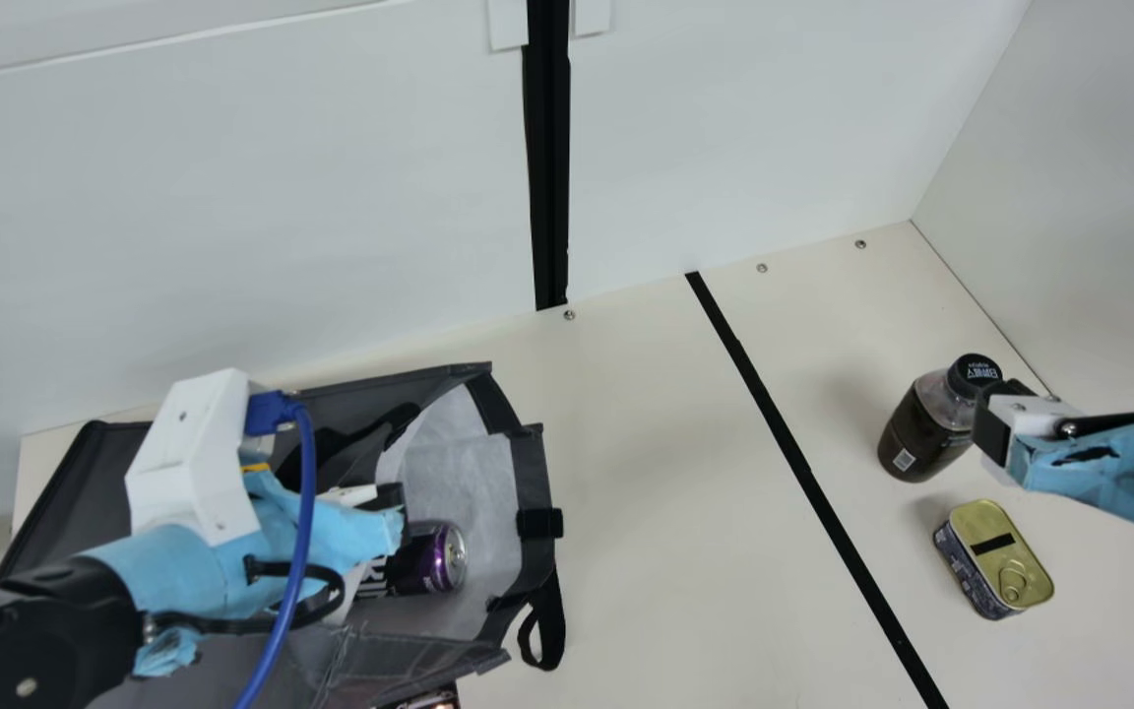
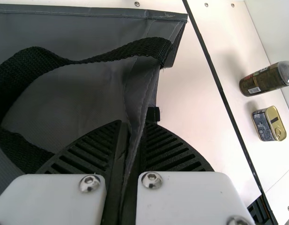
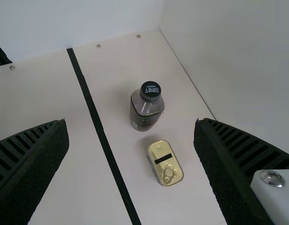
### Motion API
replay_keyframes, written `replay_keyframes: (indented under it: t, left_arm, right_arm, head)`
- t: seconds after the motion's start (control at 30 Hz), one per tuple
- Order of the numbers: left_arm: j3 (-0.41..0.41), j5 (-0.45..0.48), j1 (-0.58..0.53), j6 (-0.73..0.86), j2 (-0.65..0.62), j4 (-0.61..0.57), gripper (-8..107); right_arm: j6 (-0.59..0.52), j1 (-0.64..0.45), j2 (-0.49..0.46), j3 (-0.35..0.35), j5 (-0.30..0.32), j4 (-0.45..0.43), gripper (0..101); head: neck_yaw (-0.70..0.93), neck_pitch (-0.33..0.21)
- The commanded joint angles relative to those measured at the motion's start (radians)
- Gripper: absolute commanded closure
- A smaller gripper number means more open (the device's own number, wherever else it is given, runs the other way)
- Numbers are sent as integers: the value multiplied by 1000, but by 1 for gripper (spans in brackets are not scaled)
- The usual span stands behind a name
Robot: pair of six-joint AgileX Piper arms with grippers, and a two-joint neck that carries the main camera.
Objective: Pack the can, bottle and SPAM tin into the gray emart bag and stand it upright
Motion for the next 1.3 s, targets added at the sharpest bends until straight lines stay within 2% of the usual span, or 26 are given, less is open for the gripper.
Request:
replay_keyframes:
  t: [0.0, 0.33, 0.77, 1.27]
  left_arm:
    - [0, 0, 0, 0, 0, 0, 107]
    - [0, 0, 0, 0, 0, 0, 107]
    - [0, 0, 0, 0, 0, 0, 107]
    - [0, 0, 0, 0, 0, 0, 107]
  right_arm:
    - [-10, -8, 9, 0, 0, -1, 6]
    - [-61, -63, 67, -9, 0, 26, 6]
    - [-115, -128, 190, -42, 0, 64, 6]
    - [-125, -134, 343, -96, 0, 70, 6]
  head:
    - [-1, -23]
    - [-1, -23]
    - [-1, -23]
    - [-1, -23]
